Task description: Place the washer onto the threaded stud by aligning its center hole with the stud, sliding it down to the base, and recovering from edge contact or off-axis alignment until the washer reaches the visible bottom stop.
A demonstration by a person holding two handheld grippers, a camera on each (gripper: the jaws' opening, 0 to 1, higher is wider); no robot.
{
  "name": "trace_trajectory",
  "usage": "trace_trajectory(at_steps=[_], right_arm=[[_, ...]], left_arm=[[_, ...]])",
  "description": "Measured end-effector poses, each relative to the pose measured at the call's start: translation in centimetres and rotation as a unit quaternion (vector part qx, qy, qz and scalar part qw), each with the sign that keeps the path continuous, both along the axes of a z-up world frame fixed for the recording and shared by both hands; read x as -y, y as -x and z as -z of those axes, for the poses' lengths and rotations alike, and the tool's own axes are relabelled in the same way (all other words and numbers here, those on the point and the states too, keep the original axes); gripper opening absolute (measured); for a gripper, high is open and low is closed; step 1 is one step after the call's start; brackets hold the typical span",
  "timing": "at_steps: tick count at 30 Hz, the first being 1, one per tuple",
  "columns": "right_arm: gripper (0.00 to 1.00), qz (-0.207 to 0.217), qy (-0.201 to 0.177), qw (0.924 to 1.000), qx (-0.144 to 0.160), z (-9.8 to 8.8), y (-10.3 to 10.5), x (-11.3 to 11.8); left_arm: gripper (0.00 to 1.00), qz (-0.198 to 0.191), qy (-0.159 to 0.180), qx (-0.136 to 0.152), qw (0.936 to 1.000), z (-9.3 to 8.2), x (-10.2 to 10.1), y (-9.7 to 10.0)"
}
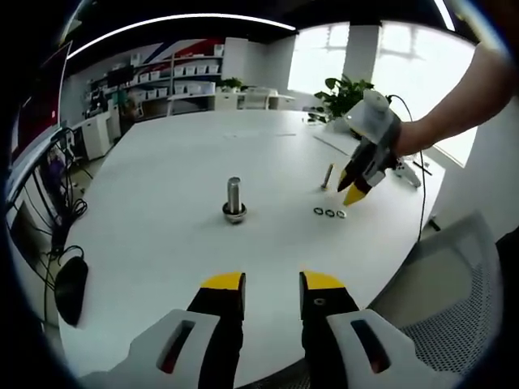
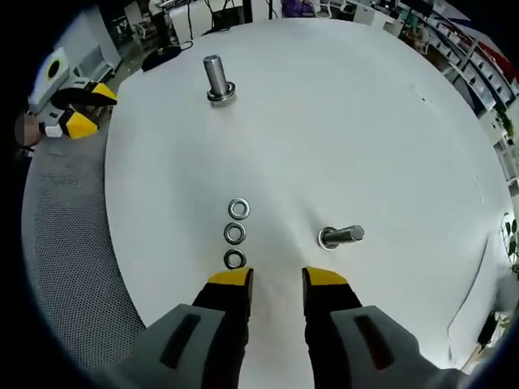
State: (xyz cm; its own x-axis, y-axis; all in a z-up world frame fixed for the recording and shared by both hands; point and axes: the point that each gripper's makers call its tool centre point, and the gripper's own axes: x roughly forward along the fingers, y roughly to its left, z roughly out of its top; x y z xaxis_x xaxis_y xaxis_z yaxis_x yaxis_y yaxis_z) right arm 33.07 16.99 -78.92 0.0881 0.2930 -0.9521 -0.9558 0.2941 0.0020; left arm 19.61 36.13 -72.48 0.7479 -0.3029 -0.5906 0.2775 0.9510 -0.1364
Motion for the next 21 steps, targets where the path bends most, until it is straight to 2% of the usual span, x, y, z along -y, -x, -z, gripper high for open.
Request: trace_trajectory(at_steps=[9, 14, 15, 18, 21], right_arm=[[0.28, -0.035, -0.001, 0.9993, -0.012, 0.5, 1.8, -1.1], [0.26, -0.055, 0.013, 0.9984, -0.01, 1.0, 2.1, -1.1], [0.25, -0.064, 0.014, 0.9978, 0.0, 0.9, 1.8, -1.2], [0.24, -0.062, 0.015, 0.998, -0.003, 0.9, 1.7, -1.1], [0.23, -0.086, 0.017, 0.9962, 0.004, 0.9, 1.9, -1.2]], left_arm=[[0.25, -0.001, 0.0, 0.001, 1.0, 0.0, 0.0, 0.0], [0.25, -0.001, 0.001, 0.001, 1.0, 0.0, -0.1, 0.0], [0.25, -0.001, 0.001, 0.001, 1.0, 0.0, -0.1, -0.1], [0.25, -0.001, 0.0, 0.001, 1.0, 0.0, -0.1, -0.1], [0.24, -0.002, -0.001, 0.003, 1.0, -0.1, -0.1, -0.1]])
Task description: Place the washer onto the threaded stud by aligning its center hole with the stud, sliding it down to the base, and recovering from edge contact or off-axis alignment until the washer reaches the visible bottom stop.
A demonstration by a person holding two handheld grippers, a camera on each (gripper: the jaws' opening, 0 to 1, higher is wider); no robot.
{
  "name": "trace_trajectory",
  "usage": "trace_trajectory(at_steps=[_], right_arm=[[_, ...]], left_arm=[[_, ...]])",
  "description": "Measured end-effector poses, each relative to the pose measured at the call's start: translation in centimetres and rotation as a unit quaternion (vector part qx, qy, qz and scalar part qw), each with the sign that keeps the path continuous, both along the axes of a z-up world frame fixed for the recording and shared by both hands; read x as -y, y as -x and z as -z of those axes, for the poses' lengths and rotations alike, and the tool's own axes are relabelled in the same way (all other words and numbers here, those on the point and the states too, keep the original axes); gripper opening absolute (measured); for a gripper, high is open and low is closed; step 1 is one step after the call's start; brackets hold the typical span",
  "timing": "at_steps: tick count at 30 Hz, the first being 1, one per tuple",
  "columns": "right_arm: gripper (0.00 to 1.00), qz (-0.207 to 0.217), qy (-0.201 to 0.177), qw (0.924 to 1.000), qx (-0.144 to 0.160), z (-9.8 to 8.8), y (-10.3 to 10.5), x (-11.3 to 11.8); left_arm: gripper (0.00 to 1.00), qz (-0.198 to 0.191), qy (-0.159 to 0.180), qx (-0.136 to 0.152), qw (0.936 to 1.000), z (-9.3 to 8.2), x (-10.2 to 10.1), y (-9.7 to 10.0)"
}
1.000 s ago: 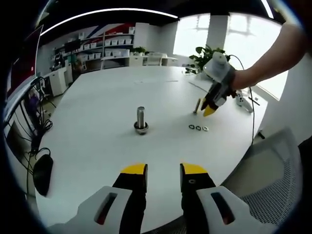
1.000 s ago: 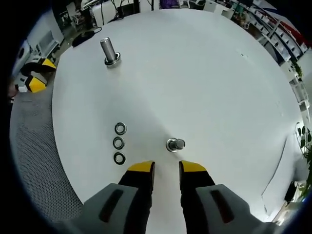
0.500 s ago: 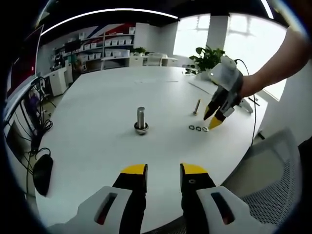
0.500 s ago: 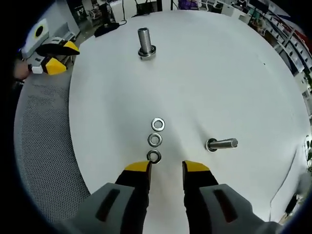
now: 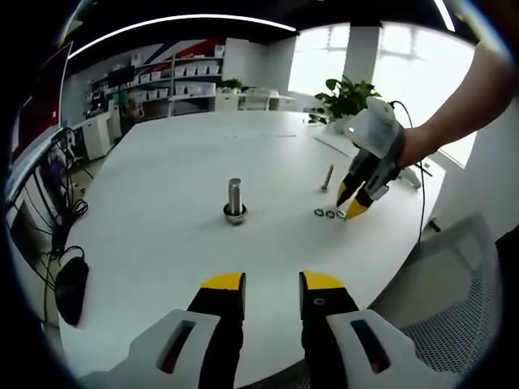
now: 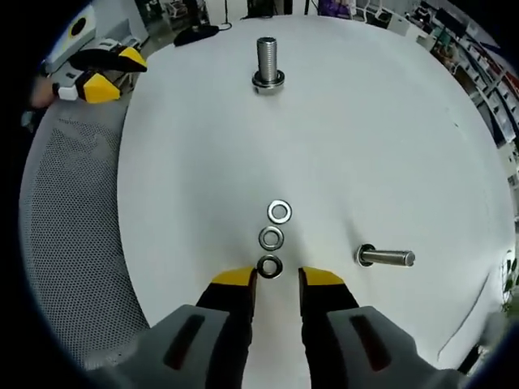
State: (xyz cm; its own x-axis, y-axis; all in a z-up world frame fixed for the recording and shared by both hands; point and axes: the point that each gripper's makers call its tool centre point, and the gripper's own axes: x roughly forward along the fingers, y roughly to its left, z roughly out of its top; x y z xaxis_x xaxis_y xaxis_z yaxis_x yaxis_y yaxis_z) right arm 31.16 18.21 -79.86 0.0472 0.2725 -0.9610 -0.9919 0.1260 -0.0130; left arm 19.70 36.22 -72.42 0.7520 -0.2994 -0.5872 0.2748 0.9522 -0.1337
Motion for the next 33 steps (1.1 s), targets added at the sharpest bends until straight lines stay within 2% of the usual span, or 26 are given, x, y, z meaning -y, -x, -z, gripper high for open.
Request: trace_trajectory(at_steps=[3, 8, 14, 20, 26, 33], right_arm=[[0.21, -0.031, 0.003, 0.9995, 0.003, 0.03, 0.29, -0.16], [0.2, -0.028, 0.001, 0.9996, -0.007, 0.01, 0.16, -0.17], [0.19, -0.054, 0.004, 0.9985, -0.006, 0.08, 0.25, -0.31], [0.16, -0.087, 0.026, 0.9958, 0.003, 0.13, 0.5, -0.69], [0.15, -0.086, 0.034, 0.9957, -0.003, 0.25, 0.28, -0.74], [0.15, -0.07, 0.039, 0.9968, 0.007, 0.27, 0.34, -0.82]], left_arm=[[0.24, 0.0, 0.0, 0.0, 1.0, 0.01, -0.01, -0.01], [0.24, -0.002, -0.001, 0.002, 1.0, -0.07, -0.07, -0.07], [0.24, -0.001, -0.003, 0.001, 1.0, 0.0, -0.07, -0.03], [0.24, -0.001, -0.003, 0.001, 1.0, 0.01, -0.07, -0.03], [0.24, -0.001, -0.005, 0.0, 1.0, 0.06, -0.07, -0.02], [0.23, -0.001, -0.006, 0.0, 1.0, 0.13, -0.1, -0.05]])
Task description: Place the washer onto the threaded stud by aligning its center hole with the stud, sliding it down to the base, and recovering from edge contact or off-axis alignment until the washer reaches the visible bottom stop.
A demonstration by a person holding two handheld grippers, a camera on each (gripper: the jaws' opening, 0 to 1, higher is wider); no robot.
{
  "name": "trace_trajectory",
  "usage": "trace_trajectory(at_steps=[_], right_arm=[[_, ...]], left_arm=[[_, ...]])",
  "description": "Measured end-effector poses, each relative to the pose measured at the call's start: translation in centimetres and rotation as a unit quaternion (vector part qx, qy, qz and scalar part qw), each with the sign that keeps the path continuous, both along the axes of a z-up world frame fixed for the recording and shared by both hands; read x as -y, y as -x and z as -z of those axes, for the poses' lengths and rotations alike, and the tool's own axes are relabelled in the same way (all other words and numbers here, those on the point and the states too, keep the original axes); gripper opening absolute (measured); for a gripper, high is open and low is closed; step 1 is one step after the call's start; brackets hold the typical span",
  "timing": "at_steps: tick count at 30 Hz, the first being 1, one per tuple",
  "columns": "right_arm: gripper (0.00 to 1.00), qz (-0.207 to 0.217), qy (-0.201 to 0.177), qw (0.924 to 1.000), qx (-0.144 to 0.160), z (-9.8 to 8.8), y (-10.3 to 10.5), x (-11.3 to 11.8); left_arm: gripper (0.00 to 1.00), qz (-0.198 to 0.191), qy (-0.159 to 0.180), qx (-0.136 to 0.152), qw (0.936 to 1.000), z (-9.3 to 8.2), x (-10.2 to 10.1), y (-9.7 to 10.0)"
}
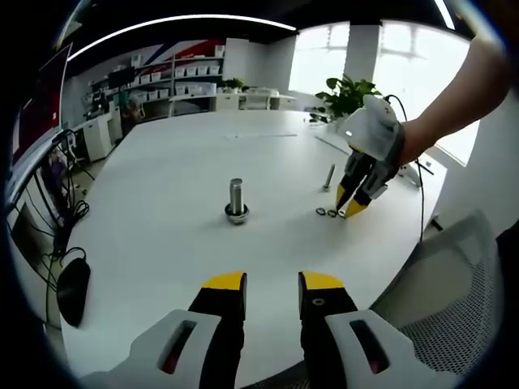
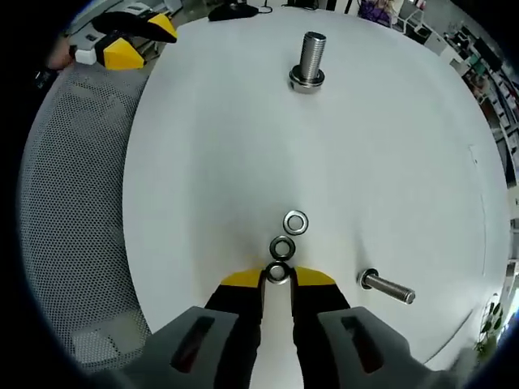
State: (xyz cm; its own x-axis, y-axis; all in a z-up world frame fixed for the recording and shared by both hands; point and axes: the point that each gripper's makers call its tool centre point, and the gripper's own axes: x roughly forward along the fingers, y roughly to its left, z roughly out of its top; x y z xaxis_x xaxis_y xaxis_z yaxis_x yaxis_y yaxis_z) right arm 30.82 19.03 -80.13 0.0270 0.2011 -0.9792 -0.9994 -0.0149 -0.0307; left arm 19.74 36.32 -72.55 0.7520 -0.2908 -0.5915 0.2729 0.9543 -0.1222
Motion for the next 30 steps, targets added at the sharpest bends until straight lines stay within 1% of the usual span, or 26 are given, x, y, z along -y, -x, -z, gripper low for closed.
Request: trace_trajectory(at_steps=[3, 8, 11, 16, 18, 20, 21, 22, 24, 27, 30], right_arm=[[0.15, 0.011, -0.002, 0.9999, 0.005, 0.0, 0.0, 0.0], [0.14, 0.043, -0.034, 0.9984, 0.01, -0.1, 0.0, 0.1], [0.14, 0.063, -0.047, 0.9969, 0.011, -0.2, -0.1, 0.2], [0.14, 0.072, -0.052, 0.996, 0.014, -0.3, 0.0, 0.2], [0.14, 0.079, -0.051, 0.9956, 0.01, -0.3, -0.1, 0.3], [0.14, 0.102, -0.052, 0.9934, 0.01, -0.4, -0.6, 0.6], [0.14, 0.117, -0.063, 0.9911, 0.009, -0.7, -0.8, 0.5], [0.14, 0.126, -0.065, 0.9899, 0.008, -0.9, -0.9, 0.6], [0.14, 0.138, -0.075, 0.9874, 0.013, -1.4, -1.6, 0.6], [0.14, 0.15, -0.078, 0.9855, 0.015, -2.0, -2.3, 1.0], [0.14, 0.175, -0.087, 0.9805, 0.022, -2.8, -3.4, 1.4]], left_arm=[[0.23, 0.0, 0.0, -0.001, 1.0, 0.0, 0.0, 0.0], [0.23, 0.0, 0.001, -0.001, 1.0, 0.0, 0.0, 0.0], [0.23, 0.001, 0.002, -0.002, 1.0, 0.0, 0.0, 0.1], [0.23, 0.001, 0.002, -0.002, 1.0, 0.0, 0.0, 0.0], [0.23, 0.001, 0.002, -0.001, 1.0, 0.0, 0.1, 0.0], [0.23, 0.0, 0.002, -0.001, 1.0, 0.0, 0.0, 0.0], [0.23, 0.0, 0.003, -0.001, 1.0, 0.0, 0.0, 0.0], [0.23, 0.0, 0.003, -0.001, 1.0, 0.0, 0.0, 0.0], [0.23, 0.0, 0.003, 0.0, 1.0, -0.1, 0.0, 0.0], [0.23, 0.001, 0.003, 0.0, 1.0, -0.1, 0.1, 0.0], [0.23, 0.001, 0.004, 0.001, 1.0, -0.1, 0.1, 0.0]])
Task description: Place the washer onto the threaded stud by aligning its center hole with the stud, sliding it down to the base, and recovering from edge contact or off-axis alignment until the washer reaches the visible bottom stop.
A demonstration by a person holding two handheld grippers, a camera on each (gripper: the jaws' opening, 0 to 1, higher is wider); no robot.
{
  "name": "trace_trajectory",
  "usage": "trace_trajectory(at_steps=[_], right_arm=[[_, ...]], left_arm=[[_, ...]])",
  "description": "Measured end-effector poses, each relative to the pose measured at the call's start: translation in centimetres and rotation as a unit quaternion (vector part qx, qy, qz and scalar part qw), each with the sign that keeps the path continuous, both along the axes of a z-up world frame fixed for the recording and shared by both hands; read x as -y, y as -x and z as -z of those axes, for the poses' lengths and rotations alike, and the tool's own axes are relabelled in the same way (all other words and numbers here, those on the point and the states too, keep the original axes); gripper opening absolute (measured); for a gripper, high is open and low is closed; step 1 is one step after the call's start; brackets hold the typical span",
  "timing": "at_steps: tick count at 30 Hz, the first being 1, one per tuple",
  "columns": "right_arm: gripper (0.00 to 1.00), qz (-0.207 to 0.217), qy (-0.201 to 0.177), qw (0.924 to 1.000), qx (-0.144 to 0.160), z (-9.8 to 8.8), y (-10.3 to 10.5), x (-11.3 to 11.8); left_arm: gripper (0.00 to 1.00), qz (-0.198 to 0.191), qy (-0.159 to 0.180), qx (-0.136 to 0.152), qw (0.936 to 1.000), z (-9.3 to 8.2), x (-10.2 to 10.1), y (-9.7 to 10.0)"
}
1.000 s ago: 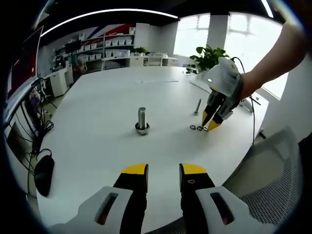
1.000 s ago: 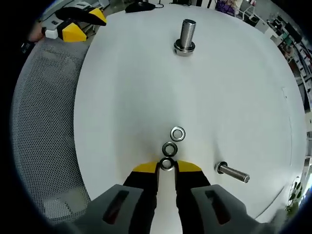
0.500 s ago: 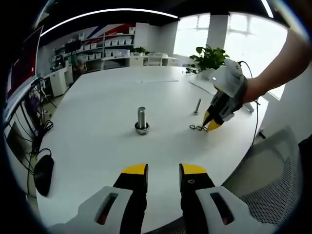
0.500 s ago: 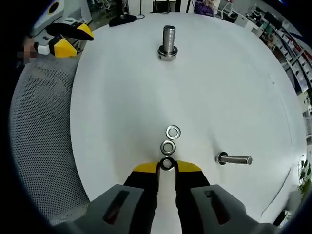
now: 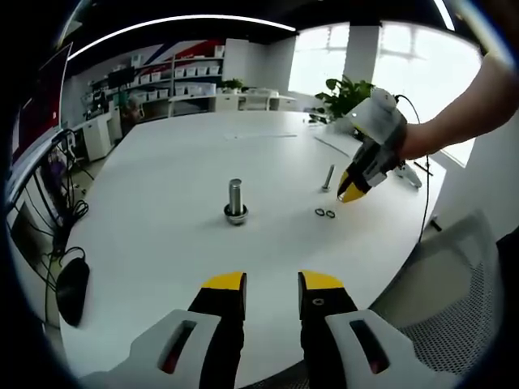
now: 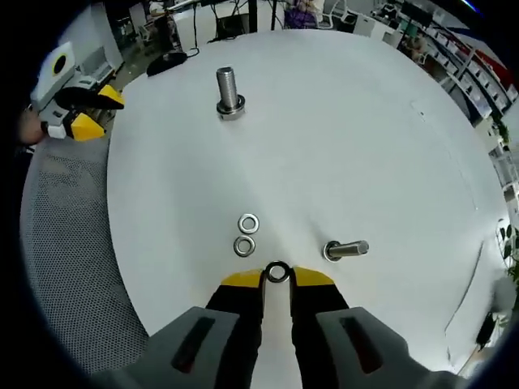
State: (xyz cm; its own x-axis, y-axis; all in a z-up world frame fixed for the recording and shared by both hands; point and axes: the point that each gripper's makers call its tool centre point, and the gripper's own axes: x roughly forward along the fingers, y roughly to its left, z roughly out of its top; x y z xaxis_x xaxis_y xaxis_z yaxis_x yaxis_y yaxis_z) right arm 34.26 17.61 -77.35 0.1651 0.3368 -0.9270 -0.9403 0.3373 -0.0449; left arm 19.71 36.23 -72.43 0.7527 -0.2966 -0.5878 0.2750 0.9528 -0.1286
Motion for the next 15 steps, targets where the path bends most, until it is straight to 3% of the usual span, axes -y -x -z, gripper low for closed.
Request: trace_trajectory(at_steps=[15], right_arm=[[0.14, 0.062, -0.022, 0.9969, 0.043, -3.2, -3.1, 1.4]], left_arm=[[0.23, 0.001, 0.002, 0.001, 1.0, -0.1, 0.0, 0.0]])
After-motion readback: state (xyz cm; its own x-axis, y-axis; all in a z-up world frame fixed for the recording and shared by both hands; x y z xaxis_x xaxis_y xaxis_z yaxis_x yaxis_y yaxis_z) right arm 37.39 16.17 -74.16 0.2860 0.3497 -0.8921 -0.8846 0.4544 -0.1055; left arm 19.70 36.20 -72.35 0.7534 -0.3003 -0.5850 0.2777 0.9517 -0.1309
